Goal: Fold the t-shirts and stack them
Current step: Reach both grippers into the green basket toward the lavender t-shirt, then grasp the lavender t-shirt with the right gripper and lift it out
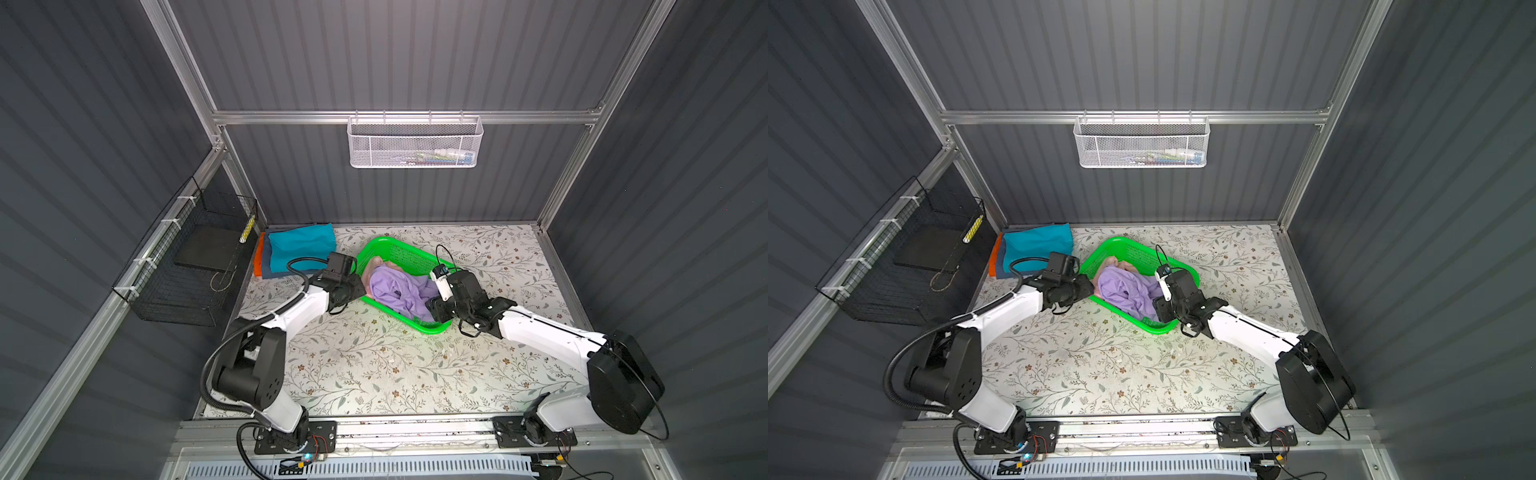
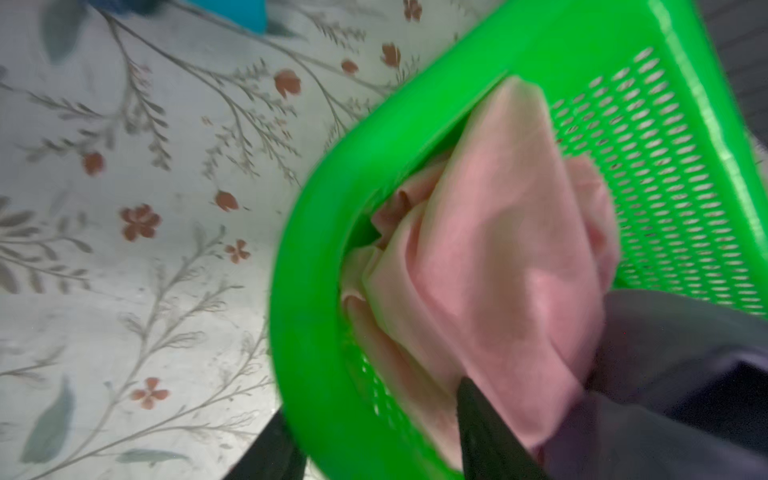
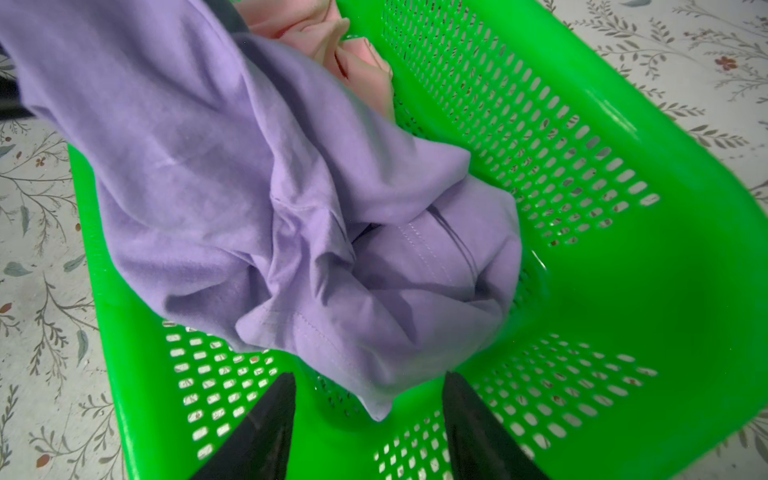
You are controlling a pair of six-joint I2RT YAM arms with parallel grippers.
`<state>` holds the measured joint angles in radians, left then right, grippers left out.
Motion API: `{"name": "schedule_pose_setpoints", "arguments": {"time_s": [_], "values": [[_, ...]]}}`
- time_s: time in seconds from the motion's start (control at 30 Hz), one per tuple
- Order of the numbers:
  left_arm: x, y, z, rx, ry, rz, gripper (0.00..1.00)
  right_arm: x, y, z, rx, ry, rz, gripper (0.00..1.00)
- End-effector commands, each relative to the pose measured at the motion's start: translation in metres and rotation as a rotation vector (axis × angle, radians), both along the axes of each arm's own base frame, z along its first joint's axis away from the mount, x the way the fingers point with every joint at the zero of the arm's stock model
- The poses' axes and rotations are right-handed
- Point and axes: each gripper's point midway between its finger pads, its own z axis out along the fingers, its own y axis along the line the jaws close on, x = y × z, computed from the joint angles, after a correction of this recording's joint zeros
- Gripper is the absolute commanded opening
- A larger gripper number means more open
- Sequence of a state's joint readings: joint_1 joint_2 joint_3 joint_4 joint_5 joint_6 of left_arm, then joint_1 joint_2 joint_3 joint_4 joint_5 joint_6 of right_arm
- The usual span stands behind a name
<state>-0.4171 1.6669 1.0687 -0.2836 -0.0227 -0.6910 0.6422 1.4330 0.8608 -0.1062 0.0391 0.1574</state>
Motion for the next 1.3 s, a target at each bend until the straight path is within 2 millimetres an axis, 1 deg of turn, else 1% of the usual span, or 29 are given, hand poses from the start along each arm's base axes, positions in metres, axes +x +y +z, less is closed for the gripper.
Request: {"name": "schedule_pose_setpoints", "arguments": {"time_s": [0.0,0.03,0.1,0.13,0.17,0.2,0.23,0.27,0.3,0.37,0.4,0.43,0.47,0.53,0.6,0.7,0.77,0.87,0.93,0.97,1.0,1.03,1.07,1.13,1.2,1.27], "values": [[0.013,-0.063,0.005,-0.071,-0.03,-0.097,0.55,-0.01,-0.022,-0.009,-0.048,0.018,-0.074,0.6],[0.015,-0.077,0.001,-0.075,-0.026,-0.122,0.54,-0.013,-0.029,-0.011,-0.052,0.02,-0.1,0.61],[0.026,-0.109,-0.005,-0.092,-0.026,-0.176,0.54,-0.02,-0.042,-0.014,-0.059,0.028,-0.153,0.63],[0.032,-0.122,-0.007,-0.098,-0.028,-0.197,0.54,-0.023,-0.047,-0.016,-0.062,0.035,-0.175,0.63],[0.042,-0.137,-0.006,-0.11,-0.037,-0.219,0.54,-0.026,-0.053,-0.019,-0.069,0.044,-0.197,0.64],[0.054,-0.154,0.0,-0.135,-0.056,-0.241,0.54,-0.029,-0.058,-0.021,-0.08,0.058,-0.216,0.66],[0.062,-0.167,0.003,-0.154,-0.065,-0.257,0.54,-0.03,-0.062,-0.022,-0.09,0.064,-0.233,0.67],[0.069,-0.181,0.0,-0.17,-0.064,-0.275,0.54,-0.031,-0.068,-0.023,-0.105,0.07,-0.259,0.69],[0.076,-0.193,0.002,-0.189,-0.068,-0.286,0.54,-0.031,-0.075,-0.021,-0.122,0.068,-0.284,0.71],[0.086,-0.22,0.01,-0.243,-0.083,-0.33,0.54,-0.027,-0.085,-0.012,-0.141,0.044,-0.328,0.77],[0.088,-0.229,0.012,-0.262,-0.086,-0.344,0.54,-0.024,-0.09,-0.006,-0.142,0.029,-0.347,0.8],[0.09,-0.238,0.019,-0.285,-0.099,-0.364,0.54,-0.019,-0.097,0.005,-0.136,0.006,-0.377,0.83],[0.091,-0.243,0.027,-0.305,-0.113,-0.382,0.54,-0.013,-0.102,0.014,-0.126,-0.014,-0.4,0.84],[0.091,-0.248,0.044,-0.32,-0.14,-0.421,0.54,-0.002,-0.111,0.031,-0.091,-0.039,-0.437,0.84],[0.087,-0.244,0.064,-0.292,-0.177,-0.459,0.54,0.012,-0.12,0.045,-0.036,-0.045,-0.472,0.84],[0.08,-0.227,0.092,-0.219,-0.233,-0.485,0.55,0.035,-0.125,0.058,0.037,-0.05,-0.494,0.84],[0.072,-0.209,0.11,-0.164,-0.267,-0.486,0.55,0.052,-0.119,0.061,0.071,-0.045,-0.475,0.83],[0.06,-0.177,0.132,-0.094,-0.306,-0.463,0.55,0.073,-0.099,0.058,0.103,-0.003,-0.414,0.8],[0.051,-0.155,0.145,-0.059,-0.328,-0.438,0.56,0.083,-0.087,0.053,0.122,0.03,-0.383,0.7],[0.047,-0.143,0.152,-0.043,-0.34,-0.42,0.56,0.088,-0.081,0.051,0.134,0.042,-0.37,0.6],[0.042,-0.132,0.158,-0.028,-0.352,-0.402,0.57,0.092,-0.076,0.051,0.146,0.054,-0.358,0.39],[0.038,-0.121,0.164,-0.015,-0.361,-0.384,0.57,0.094,-0.074,0.053,0.153,0.057,-0.354,0.3],[0.034,-0.11,0.171,-0.001,-0.373,-0.365,0.59,0.097,-0.071,0.059,0.162,0.054,-0.345,0.19],[0.027,-0.089,0.183,0.031,-0.4,-0.32,0.64,0.101,-0.067,0.079,0.184,0.022,-0.329,0.01],[0.021,-0.072,0.195,0.058,-0.428,-0.288,0.68,0.105,-0.065,0.109,0.197,-0.04,-0.316,0.0],[0.015,-0.057,0.209,0.084,-0.464,-0.25,0.73,0.106,-0.064,0.149,0.206,-0.121,-0.299,0.0]]}}
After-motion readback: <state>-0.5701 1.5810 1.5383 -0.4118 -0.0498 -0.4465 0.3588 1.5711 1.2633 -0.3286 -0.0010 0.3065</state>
